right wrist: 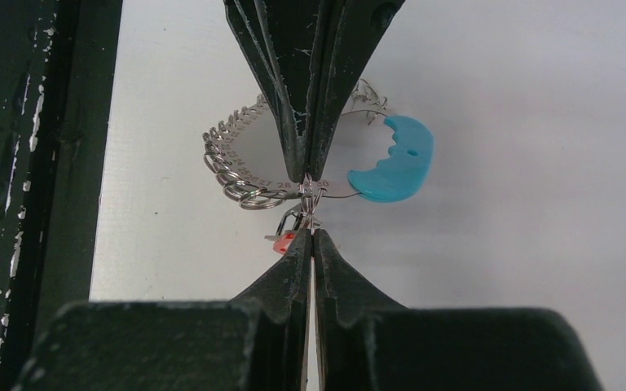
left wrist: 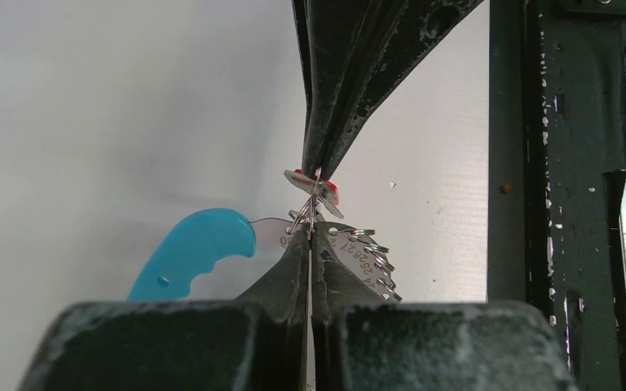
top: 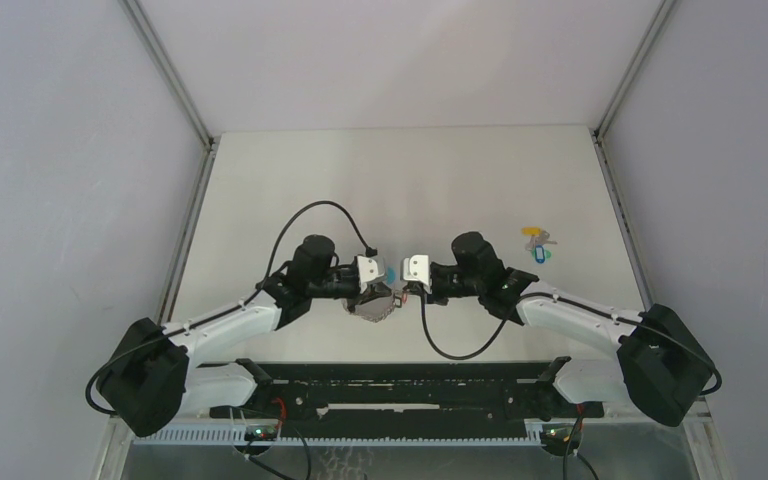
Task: Put the keys on the keyring
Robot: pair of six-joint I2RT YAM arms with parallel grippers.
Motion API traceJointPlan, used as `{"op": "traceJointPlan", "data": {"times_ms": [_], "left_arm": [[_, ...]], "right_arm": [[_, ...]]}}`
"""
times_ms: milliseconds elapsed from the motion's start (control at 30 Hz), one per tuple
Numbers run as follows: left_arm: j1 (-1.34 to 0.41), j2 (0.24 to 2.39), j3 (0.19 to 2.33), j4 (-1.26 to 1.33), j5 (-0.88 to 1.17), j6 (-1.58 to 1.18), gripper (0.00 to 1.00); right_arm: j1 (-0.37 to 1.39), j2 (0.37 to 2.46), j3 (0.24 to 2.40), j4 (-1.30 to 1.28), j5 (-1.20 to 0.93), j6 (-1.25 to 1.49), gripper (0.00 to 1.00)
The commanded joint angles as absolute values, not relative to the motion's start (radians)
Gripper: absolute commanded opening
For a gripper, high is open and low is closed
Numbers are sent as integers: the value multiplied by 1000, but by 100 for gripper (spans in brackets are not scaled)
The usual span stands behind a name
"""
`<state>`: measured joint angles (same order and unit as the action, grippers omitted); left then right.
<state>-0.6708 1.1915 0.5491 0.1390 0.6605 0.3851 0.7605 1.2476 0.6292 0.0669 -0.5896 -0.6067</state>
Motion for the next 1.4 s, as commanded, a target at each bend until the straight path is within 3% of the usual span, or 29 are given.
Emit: {"op": "traceJointPlan", "data": {"times_ms": [0, 1367], "left_arm": [[-679, 1191, 557, 172, 694, 397, 0], [-683, 1201, 565, 169, 712, 396, 0]], "right_arm": [[770, 1240, 668, 105, -583, -614, 0], [779, 1241, 680, 80, -596, -616, 0]]}}
